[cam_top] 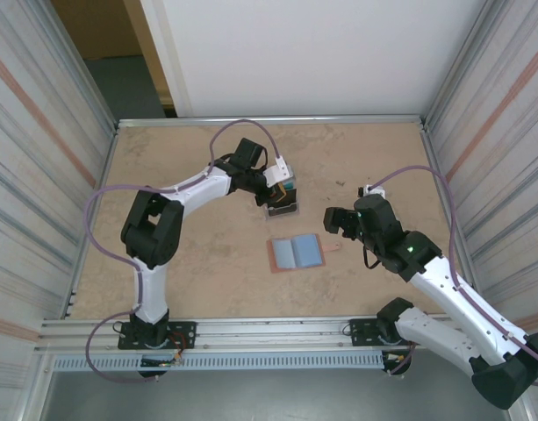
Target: Take the credit cards out of the card holder
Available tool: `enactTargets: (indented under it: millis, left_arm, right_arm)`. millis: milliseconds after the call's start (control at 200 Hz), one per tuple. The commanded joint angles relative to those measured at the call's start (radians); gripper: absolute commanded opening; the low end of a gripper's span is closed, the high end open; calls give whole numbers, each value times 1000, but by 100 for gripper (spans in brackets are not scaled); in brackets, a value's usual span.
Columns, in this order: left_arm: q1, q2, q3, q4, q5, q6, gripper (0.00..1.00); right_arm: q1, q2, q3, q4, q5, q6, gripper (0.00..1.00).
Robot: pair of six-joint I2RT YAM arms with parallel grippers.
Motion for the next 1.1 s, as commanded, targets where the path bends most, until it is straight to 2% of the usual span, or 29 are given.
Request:
enactTargets:
  millis: [0,271,311,346,371,421,692,782,932,992,1097]
  left_arm:
    - [7,28,30,-2,9,8,0]
    - [7,40,36,-26,-3,7,0]
    - [8,40,39,-33,-6,3,7]
    - [7,37,42,-40,-7,2,23]
    - [8,35,45,-45,-7,1,30]
    - [5,27,48,-54,-10,0,37]
    - [-18,-85,21,-67,-71,6,38]
    - [-23,-154,-13,-52,-95,-23,38]
    - [-26,-319,-174,64,-184,-97,40]
    - [-26,-398,-255,119,-252,-131,56]
    - [-21,-535,-394,197,-399,-202,75]
  right_arm:
    - [-5,3,23,0,13,26,99]
    - [-5,20,24,5,-2,25,99]
    - [-5,20,23,6,-4,25,99]
    - [-5,20,25,7,-4,25,99]
    - [-5,22,26,7,-4,24,99]
    - [-5,22,27,7,-6,23,99]
    - [-7,15,32,-7,22,19,99]
    - [-7,-4,29,-13,65,15,99]
    - [-19,-60,1,-10,184,-8,99]
    - [-36,-82,-12,-3,220,-21,99]
    - [-68,-126,-64,70,230,-119,99]
